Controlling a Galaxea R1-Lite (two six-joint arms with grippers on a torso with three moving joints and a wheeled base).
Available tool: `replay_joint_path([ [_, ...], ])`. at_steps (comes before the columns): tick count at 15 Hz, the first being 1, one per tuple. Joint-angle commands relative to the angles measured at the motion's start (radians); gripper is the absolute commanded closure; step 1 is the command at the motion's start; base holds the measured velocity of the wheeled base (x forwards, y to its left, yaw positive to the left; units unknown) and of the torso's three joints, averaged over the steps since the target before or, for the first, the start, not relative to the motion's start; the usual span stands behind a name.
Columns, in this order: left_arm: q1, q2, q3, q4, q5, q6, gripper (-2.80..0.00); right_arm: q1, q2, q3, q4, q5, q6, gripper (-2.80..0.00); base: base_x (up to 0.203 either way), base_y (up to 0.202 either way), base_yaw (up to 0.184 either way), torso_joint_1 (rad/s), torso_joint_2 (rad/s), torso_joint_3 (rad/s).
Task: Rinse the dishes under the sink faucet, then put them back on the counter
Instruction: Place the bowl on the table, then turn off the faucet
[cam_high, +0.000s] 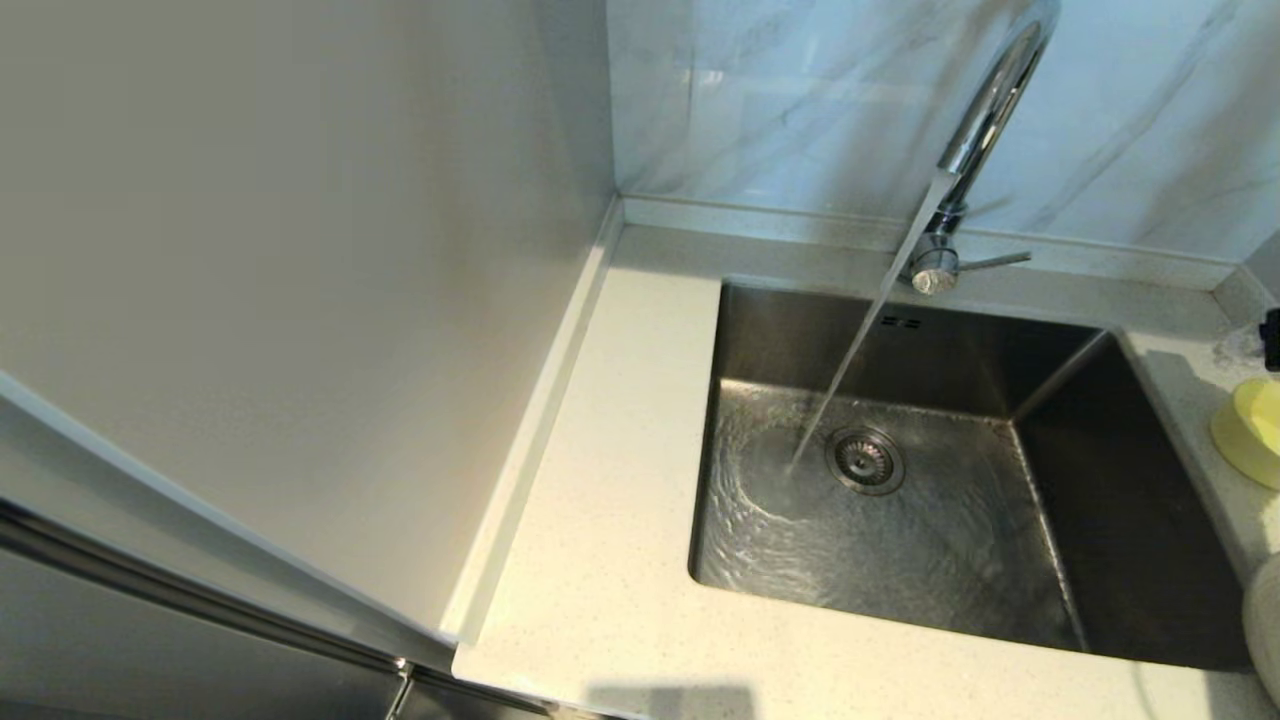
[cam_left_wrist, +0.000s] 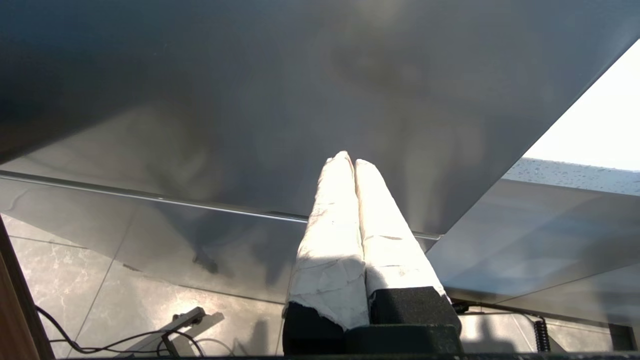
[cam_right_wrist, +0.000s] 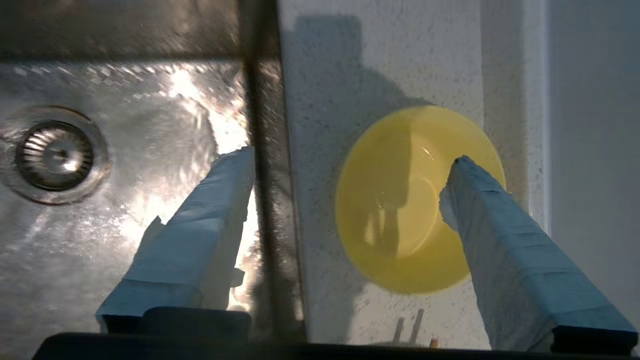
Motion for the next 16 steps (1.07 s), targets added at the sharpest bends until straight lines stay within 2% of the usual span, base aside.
replay_joint_path([
  [1,0.0,0.0,0.0,0.0,0.0,0.0,0.0,0.001,-0.112,0.032,0.003,0.03,0.031,-2.8,0.0,0.0,0.0,0.0,0.0,0.0],
  [2,0.0,0.0,0.0,0.0,0.0,0.0,0.0,0.001,-0.158,0.07,0.007,0.068,0.064,0.0,0.0,0.0,0.0,0.0,0.0,0.0],
  [5,0.0,0.0,0.0,0.0,0.0,0.0,0.0,0.001,-0.257,0.226,0.012,0.142,0.101,0.0,0.0,0.0,0.0,0.0,0.0,0.0],
  [9,0.0,0.0,0.0,0.0,0.0,0.0,0.0,0.018,-0.393,0.366,0.0,0.165,0.123,0.0,0.0,0.0,0.0,0.0,0.0,0.0],
  [10,0.0,0.0,0.0,0.0,0.0,0.0,0.0,0.025,-0.43,0.418,-0.023,0.187,0.145,0.0,0.0,0.0,0.0,0.0,0.0,0.0],
  [12,0.0,0.0,0.0,0.0,0.0,0.0,0.0,0.049,-0.488,0.54,-0.154,0.229,0.186,0.0,0.0,0.0,0.0,0.0,0.0,0.0],
  [13,0.0,0.0,0.0,0.0,0.0,0.0,0.0,0.064,-0.511,0.579,-0.231,0.237,0.216,0.0,0.0,0.0,0.0,0.0,0.0,0.0],
  [14,0.0,0.0,0.0,0.0,0.0,0.0,0.0,0.079,-0.53,0.588,-0.248,0.241,0.298,0.0,0.0,0.0,0.0,0.0,0.0,0.0],
  [16,0.0,0.0,0.0,0.0,0.0,0.0,0.0,0.176,-0.542,0.592,-0.244,0.243,0.401,0.0,0.0,0.0,0.0,0.0,0.0,0.0],
])
